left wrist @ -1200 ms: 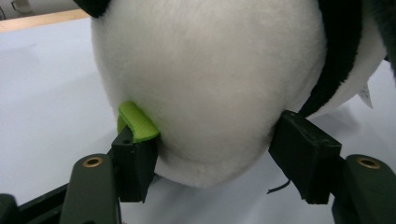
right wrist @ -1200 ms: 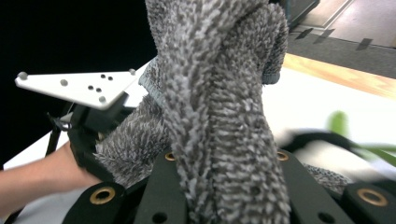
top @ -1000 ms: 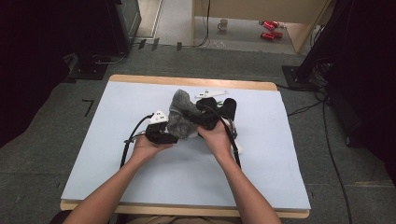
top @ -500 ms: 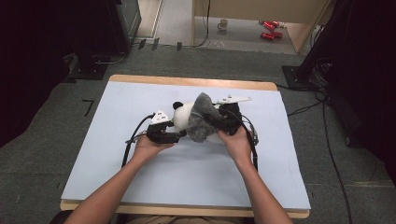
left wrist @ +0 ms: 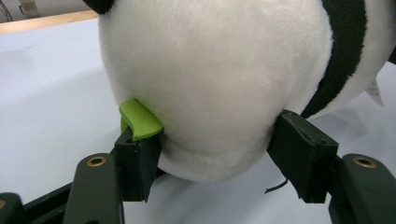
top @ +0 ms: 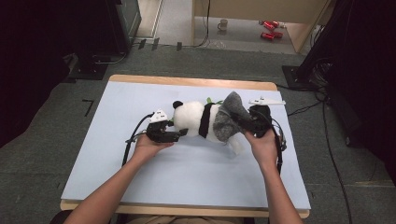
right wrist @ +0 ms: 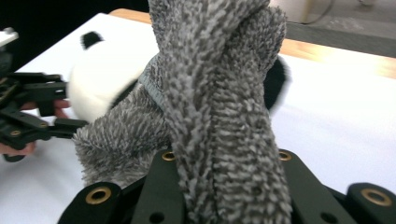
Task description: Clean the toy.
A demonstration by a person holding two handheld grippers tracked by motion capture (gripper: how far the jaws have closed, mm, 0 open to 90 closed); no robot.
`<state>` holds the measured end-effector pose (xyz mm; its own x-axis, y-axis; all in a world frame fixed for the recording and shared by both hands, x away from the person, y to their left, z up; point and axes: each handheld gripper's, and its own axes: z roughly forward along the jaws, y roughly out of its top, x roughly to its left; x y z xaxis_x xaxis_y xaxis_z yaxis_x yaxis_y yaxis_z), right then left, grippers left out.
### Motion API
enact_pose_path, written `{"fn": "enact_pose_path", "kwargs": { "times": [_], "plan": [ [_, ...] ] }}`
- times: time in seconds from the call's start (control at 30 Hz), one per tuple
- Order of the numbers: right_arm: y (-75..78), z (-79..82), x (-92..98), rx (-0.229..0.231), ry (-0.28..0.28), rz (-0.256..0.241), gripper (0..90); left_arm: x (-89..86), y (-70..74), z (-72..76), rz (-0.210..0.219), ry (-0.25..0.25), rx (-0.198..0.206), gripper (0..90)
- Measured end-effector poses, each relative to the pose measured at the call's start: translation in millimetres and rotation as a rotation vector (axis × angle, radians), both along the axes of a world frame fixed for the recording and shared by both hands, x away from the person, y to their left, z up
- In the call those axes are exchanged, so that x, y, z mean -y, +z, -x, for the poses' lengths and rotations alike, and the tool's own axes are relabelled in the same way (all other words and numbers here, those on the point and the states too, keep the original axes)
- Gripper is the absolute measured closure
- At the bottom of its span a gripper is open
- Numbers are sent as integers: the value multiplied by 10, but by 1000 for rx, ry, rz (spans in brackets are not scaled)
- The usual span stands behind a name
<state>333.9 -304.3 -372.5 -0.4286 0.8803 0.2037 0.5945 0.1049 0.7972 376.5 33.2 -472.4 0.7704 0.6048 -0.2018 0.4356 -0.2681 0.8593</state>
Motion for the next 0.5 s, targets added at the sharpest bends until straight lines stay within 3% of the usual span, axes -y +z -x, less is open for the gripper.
{"fn": "enact_pose_path", "kwargs": {
  "times": [0.17, 0.33, 0.5],
  "plan": [
    [126, 32, 48, 15, 4, -72, 782, 4, 8, 3, -4, 2, 0, 356],
    [260, 38, -245, 53, 106, -100, 782, 12, 16, 28, -5, 11, -3, 355],
    [219, -50, -614, 51, 186, -115, 779, 23, 12, 74, -4, 19, 1, 352]
  ]
}}
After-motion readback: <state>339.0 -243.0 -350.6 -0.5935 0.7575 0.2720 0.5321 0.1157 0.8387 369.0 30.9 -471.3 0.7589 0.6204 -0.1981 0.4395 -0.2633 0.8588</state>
